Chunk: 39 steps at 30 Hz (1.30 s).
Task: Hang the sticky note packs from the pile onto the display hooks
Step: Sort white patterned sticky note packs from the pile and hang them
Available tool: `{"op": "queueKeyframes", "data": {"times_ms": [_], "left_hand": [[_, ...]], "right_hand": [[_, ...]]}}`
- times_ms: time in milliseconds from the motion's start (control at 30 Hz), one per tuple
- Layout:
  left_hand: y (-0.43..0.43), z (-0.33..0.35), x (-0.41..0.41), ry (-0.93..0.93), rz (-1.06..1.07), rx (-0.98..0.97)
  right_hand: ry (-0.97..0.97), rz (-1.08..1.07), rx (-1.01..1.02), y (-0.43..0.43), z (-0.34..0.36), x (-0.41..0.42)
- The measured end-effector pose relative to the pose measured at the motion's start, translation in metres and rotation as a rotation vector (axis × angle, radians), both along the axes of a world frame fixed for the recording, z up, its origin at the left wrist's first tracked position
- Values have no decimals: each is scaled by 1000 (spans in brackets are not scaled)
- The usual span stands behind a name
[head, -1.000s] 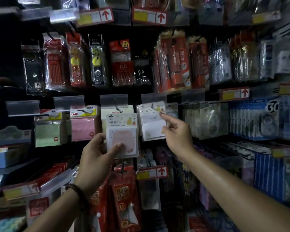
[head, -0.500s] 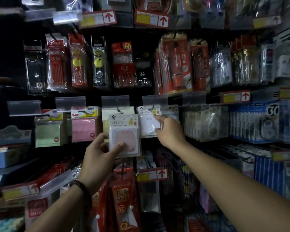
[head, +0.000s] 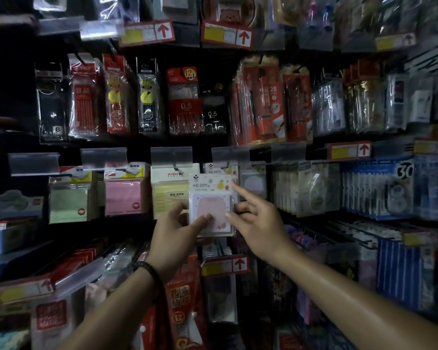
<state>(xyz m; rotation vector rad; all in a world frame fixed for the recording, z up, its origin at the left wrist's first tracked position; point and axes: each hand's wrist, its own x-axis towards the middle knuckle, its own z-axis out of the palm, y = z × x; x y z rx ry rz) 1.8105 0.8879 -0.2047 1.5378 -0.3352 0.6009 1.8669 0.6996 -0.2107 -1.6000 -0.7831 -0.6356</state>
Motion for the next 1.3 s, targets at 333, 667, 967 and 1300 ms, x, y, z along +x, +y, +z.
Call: {"op": "queueKeyframes", "data": {"times_ms": [333, 667, 967, 1300], "left_hand": [[-7, 4, 2, -184, 252, 408], [-7, 11, 5, -166, 237, 599], [5, 0, 13, -106, 313, 696], [16, -8, -3, -217, 409, 852]], "right_hand": [[-67, -108, 155, -11, 14, 21], [-42, -186, 136, -7, 29, 42], [25, -323, 5, 7, 41, 62], [79, -531, -165, 20, 50, 71]]}}
